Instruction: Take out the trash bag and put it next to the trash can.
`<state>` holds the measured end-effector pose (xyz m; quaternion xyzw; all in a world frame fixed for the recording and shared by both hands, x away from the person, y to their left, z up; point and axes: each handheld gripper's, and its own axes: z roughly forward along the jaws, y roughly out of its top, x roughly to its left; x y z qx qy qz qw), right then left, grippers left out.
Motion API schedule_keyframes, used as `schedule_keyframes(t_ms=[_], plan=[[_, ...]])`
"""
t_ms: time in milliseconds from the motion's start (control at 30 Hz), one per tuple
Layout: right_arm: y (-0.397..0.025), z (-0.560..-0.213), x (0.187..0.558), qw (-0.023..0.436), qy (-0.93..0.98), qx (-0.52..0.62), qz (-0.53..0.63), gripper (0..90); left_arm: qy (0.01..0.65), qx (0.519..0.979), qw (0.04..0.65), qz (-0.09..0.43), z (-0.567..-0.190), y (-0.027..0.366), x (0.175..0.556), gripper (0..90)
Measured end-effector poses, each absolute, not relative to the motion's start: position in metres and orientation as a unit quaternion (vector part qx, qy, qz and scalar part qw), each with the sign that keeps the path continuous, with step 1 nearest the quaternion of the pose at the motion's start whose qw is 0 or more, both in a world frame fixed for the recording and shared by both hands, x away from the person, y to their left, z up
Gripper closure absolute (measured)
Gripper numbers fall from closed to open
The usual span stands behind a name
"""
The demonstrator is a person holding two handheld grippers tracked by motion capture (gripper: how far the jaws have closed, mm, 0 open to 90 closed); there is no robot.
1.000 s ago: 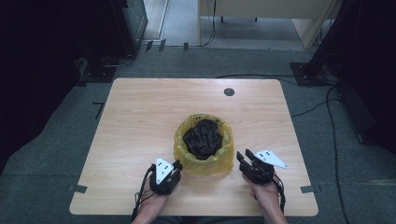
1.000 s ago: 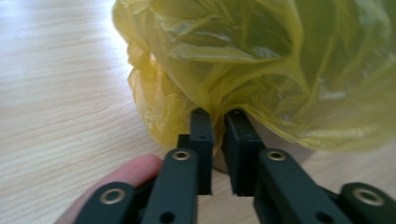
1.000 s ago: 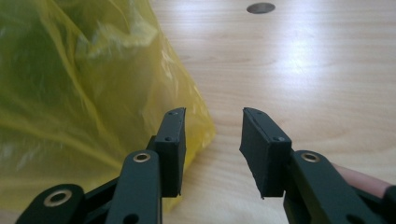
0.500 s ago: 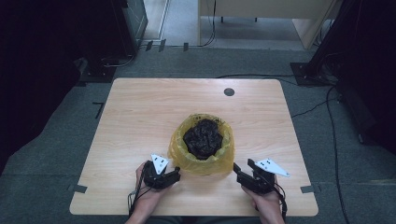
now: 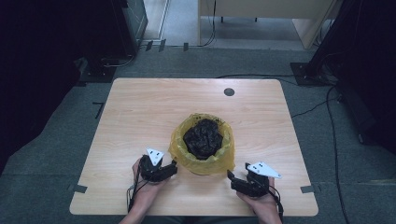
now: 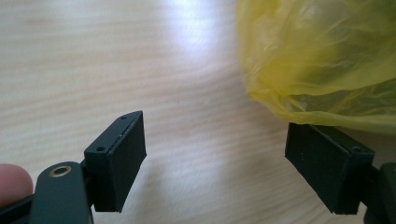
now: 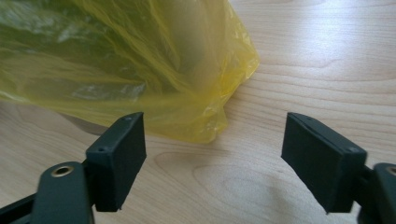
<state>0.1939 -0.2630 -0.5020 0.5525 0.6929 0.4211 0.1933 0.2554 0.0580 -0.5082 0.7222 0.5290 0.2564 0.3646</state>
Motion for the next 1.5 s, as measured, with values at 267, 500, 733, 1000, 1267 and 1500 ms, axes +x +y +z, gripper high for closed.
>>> schedule_keyframes(t_ms=[267, 500, 733, 1000, 1267, 1500], plan=[[-0.258, -0.504, 0.214, 0.211, 0.695, 0.556, 0.403, 20.7, 0.513, 0.714, 0.427, 0.213, -0.502, 0.058, 0.268, 49.3], [-0.253, -0.507, 0.224, 0.238, 0.702, 0.546, 0.391, 32.6, 0.492, 0.709, 0.466, 0.196, -0.492, 0.052, 0.267, 78.5], [-0.247, -0.495, 0.218, 0.274, 0.678, 0.514, 0.449, 68.3, 0.496, 0.68, 0.517, 0.159, -0.471, 0.058, 0.262, 90.0], [-0.245, -0.476, 0.212, 0.264, 0.65, 0.504, 0.504, 89.7, 0.496, 0.651, 0.547, 0.178, -0.444, 0.063, 0.253, 90.0], [-0.247, -0.452, 0.206, 0.275, 0.631, 0.487, 0.539, 89.7, 0.49, 0.643, 0.549, 0.212, -0.429, 0.068, 0.249, 90.0], [-0.253, -0.462, 0.21, 0.261, 0.636, 0.514, 0.514, 89.4, 0.521, 0.691, 0.446, 0.23, -0.473, 0.072, 0.262, 57.7]])
